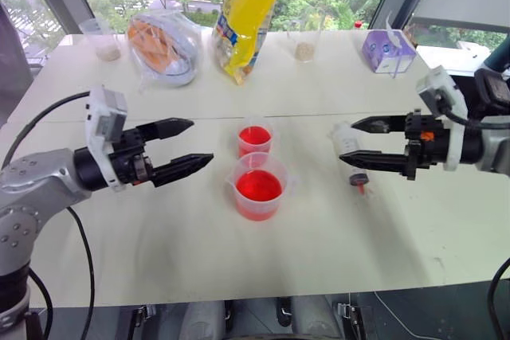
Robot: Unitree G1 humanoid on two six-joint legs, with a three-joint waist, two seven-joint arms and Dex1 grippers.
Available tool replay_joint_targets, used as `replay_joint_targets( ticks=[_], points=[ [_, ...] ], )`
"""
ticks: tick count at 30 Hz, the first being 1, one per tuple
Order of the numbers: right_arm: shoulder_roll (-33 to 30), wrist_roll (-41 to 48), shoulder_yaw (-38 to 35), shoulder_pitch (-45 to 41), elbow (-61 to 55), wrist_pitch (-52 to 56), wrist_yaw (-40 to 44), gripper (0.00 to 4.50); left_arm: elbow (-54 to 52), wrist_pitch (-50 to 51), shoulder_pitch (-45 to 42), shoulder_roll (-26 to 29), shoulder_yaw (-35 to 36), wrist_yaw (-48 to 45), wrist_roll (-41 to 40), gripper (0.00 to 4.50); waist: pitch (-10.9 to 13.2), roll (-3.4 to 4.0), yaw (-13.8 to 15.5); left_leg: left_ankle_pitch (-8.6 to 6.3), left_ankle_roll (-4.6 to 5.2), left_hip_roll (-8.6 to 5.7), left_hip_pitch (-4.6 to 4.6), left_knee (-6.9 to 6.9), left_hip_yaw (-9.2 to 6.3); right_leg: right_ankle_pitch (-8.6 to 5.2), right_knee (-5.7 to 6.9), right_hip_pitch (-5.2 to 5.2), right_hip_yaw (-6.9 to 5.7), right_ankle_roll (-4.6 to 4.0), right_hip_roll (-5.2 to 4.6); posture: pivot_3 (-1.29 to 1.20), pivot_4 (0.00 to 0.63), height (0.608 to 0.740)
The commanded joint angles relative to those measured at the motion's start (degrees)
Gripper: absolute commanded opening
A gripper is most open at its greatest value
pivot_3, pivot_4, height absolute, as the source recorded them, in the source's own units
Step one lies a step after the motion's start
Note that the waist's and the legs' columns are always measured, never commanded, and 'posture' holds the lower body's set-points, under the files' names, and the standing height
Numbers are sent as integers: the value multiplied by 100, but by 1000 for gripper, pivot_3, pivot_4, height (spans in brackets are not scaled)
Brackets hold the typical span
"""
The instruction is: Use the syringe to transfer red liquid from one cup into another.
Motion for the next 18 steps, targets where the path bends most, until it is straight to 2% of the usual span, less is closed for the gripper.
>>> replay_joint_targets(
  ticks=[1, 18],
  points=[
    [-16, 62, -120, -93, -73, -41, -60, 4452, 7, -104, -101, 29, -9, -48, 17, 4500, 0, 0, 0, 0, 0, 0, 0, 0, 0, 0, 0, 0, 0, 0, 0, 0, 150, 740],
    [-66, -245, 10, -101, 141, -327, -89, 4452, 157, -306, -434, -210, -292, -105, 224, 4500, 0, 0, 2, 0, 0, 0, 0, 1, 1, 3, 1, 0, 0, 5, 1, 0, 150, 740]
  ],
)
